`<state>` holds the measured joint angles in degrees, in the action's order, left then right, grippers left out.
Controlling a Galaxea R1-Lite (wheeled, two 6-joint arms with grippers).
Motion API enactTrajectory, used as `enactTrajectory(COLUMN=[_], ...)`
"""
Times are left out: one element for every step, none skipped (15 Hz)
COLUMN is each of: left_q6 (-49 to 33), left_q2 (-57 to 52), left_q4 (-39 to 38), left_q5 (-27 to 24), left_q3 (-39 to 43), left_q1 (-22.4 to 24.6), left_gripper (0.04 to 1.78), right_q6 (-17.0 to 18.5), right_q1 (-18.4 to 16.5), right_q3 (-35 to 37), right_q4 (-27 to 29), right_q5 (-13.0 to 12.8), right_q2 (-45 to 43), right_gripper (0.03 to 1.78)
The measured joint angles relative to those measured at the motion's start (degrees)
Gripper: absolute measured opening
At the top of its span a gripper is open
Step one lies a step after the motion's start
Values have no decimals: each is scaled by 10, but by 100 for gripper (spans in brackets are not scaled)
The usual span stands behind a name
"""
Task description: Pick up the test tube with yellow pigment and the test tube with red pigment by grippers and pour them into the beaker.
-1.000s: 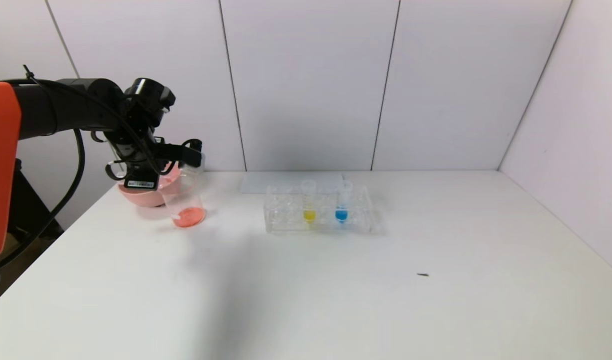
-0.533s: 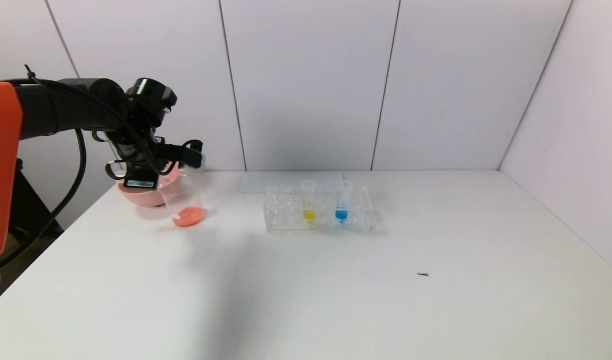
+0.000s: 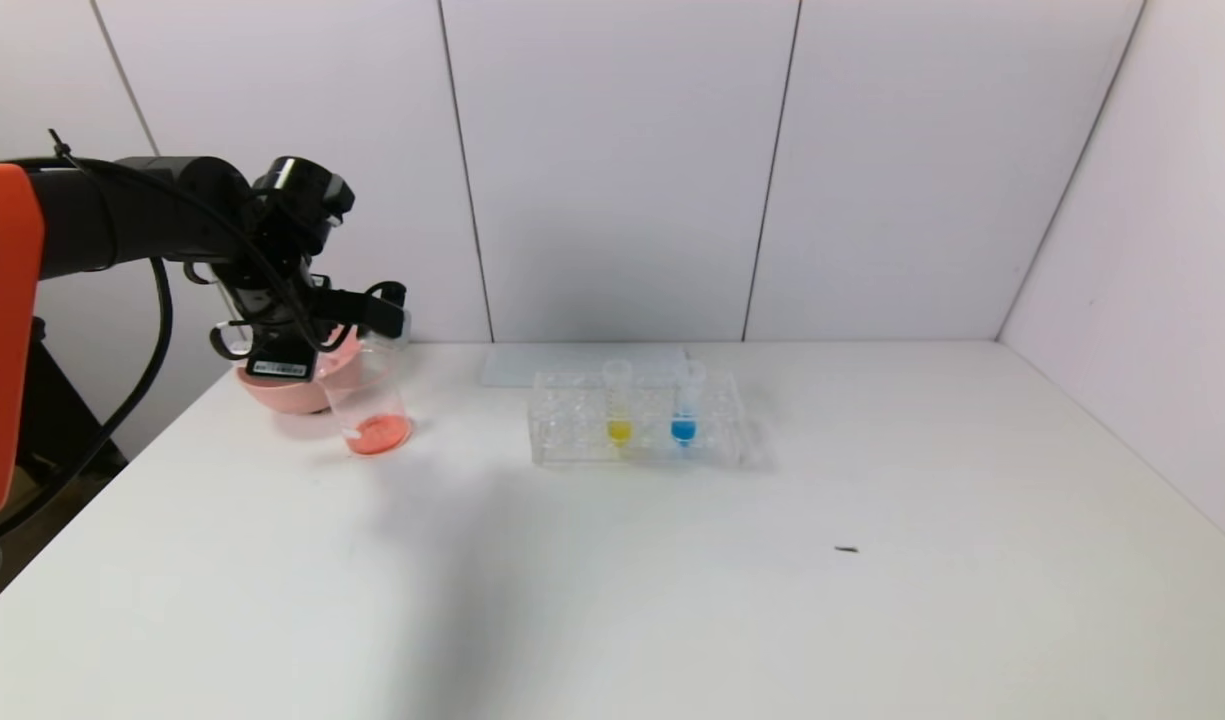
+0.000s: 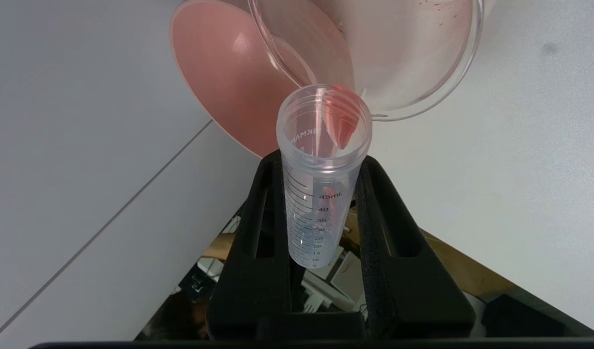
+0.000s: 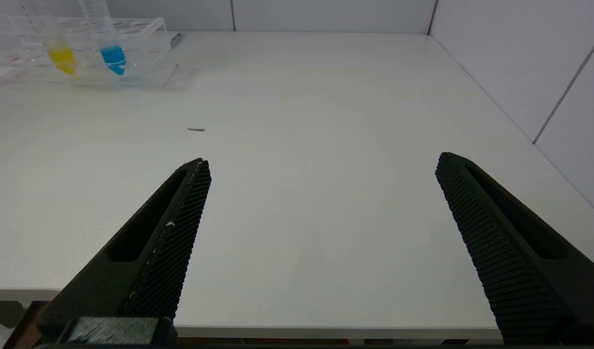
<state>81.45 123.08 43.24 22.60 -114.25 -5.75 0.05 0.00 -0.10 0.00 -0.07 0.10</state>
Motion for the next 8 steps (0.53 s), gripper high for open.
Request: enactTrajectory(left_q6=[1, 1, 1, 1, 1, 2, 4, 10], left_q2=[0, 0, 0, 0, 0, 0, 0, 0], left_q4=[0, 0, 0, 0, -1, 0, 0, 0], left_q5=[0, 0, 0, 0, 0, 0, 0, 0], left_q3=[0, 0, 0, 0, 0, 0, 0, 0], left_q1=[0, 0, 0, 0, 0, 0, 0, 0], left_gripper=[43, 43, 43, 43, 43, 43, 43, 43], right_q6=[0, 0, 0, 0, 0, 0, 0, 0], right_q1=[0, 0, 0, 0, 0, 0, 0, 0], right_q3=[0, 0, 0, 0, 0, 0, 0, 0], right_q4=[0, 0, 0, 0, 0, 0, 0, 0], right_q5=[0, 0, 0, 0, 0, 0, 0, 0], right_q2=[0, 0, 0, 0, 0, 0, 0, 0], right_gripper=[170, 170, 170, 170, 170, 170, 170, 170])
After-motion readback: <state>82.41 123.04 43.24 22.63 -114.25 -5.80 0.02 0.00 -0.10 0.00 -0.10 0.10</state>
